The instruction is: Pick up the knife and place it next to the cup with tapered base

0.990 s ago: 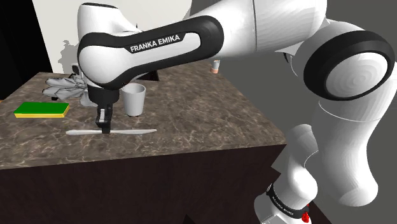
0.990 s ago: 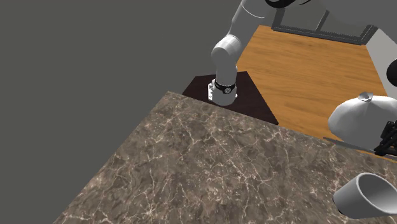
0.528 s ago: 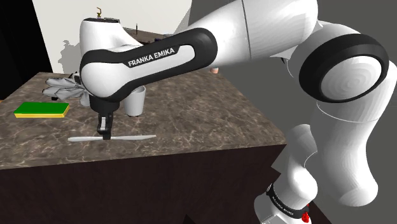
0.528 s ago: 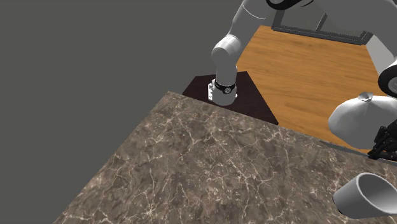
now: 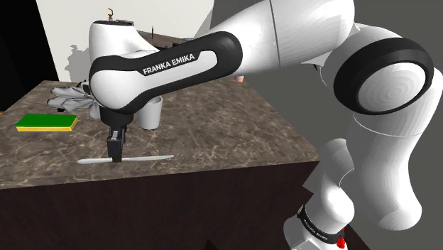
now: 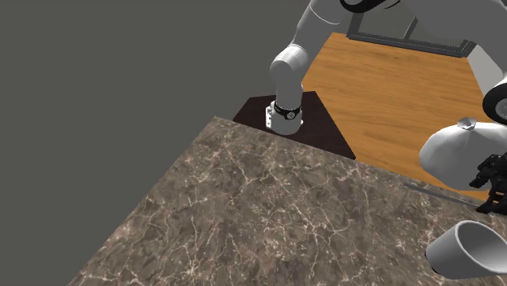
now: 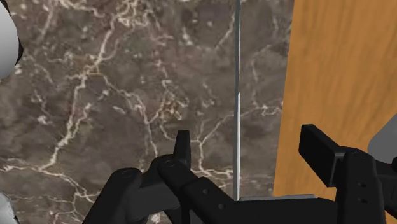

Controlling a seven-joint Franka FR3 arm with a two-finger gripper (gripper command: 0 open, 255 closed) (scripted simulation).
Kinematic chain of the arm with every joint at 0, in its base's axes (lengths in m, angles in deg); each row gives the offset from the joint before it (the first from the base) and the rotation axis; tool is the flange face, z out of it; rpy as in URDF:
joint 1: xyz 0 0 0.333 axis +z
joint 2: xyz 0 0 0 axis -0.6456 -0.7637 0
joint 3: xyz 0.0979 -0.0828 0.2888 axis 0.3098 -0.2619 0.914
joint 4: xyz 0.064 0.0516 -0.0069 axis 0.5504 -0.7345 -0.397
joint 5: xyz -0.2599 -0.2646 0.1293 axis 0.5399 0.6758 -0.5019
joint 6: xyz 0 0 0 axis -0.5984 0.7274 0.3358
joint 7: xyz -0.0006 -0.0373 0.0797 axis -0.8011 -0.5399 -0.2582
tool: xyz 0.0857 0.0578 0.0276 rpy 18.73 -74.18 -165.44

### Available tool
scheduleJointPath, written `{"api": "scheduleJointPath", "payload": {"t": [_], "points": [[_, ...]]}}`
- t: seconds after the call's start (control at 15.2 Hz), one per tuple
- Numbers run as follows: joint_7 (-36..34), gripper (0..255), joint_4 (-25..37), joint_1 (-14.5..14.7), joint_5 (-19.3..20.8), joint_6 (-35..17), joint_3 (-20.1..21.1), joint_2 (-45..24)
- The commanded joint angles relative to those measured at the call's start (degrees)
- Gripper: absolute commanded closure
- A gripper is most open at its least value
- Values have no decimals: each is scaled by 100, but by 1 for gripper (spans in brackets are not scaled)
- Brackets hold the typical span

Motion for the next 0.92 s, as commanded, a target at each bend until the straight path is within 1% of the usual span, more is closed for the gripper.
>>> {"api": "scheduleJointPath", "payload": {"t": [0.0,0.13,0.4,0.86], "points": [[0,0,0,0,0,0,0,0],[0,0,0,0,0,0,0,0],[-84,0,320,27,133,599,-60,296],[-84,0,320,27,133,599,-60,297]]}}
